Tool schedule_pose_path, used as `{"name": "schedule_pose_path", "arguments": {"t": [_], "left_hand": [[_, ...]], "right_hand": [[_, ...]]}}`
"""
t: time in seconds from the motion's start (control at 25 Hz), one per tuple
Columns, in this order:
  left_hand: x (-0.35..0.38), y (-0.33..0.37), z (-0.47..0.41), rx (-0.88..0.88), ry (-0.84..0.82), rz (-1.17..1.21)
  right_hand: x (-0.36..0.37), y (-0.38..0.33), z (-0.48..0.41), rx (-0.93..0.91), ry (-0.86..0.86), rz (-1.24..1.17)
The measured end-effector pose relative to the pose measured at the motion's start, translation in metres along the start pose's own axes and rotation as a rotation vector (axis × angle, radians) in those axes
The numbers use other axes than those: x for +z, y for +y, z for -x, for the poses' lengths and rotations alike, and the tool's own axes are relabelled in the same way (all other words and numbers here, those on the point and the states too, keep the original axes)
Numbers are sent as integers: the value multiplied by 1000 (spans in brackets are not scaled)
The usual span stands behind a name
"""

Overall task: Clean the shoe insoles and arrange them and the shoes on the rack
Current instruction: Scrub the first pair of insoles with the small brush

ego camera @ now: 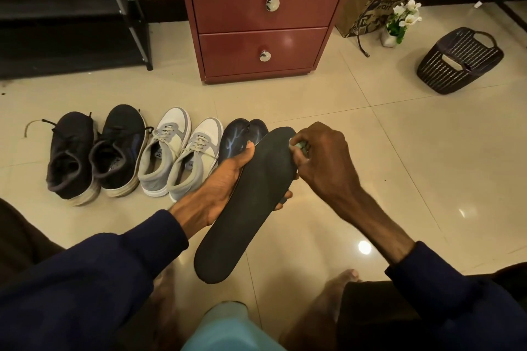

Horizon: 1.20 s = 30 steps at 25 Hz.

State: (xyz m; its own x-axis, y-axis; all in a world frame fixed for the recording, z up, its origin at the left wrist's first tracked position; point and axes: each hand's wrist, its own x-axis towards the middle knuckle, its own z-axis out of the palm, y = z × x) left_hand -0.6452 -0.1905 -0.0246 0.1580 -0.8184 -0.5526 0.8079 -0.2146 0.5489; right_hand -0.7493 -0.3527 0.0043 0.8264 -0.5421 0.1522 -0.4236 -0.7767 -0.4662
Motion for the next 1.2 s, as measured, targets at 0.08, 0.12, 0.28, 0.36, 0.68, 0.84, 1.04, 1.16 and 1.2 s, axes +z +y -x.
{"name": "schedule_pose_path", "arguments": {"t": [0.08, 0.12, 0.28, 0.36, 0.68, 0.84, 1.04, 1.16, 1.2], "left_hand": [[-4, -2, -1, 5, 21, -10], [-6, -3, -1, 11, 25, -14], [-1, -3, -3, 6, -6, -18], [2, -4, -2, -2, -2, -39], [-1, -6, -4, -2, -26, -10], [1, -6, -2, -5, 20, -33], [-2, -3, -2, 9, 1, 5], [0, -1, -1, 1, -11, 22], [0, -1, -1, 1, 7, 17]], "right_hand": [[2, -11, 7, -61, -230, -92], [1, -14, 7, -81, -312, -123], [-5, 9, -13, 6, 41, -81], [0, 9, -10, 54, 141, -74], [-3, -2, -9, 17, 1, -77], [3, -13, 7, -1, -127, -70], [-2, 0, -2, 5, -103, -94], [-3, 4, -2, 45, -29, -34], [-1, -1, 2, 5, -127, -60]]}}
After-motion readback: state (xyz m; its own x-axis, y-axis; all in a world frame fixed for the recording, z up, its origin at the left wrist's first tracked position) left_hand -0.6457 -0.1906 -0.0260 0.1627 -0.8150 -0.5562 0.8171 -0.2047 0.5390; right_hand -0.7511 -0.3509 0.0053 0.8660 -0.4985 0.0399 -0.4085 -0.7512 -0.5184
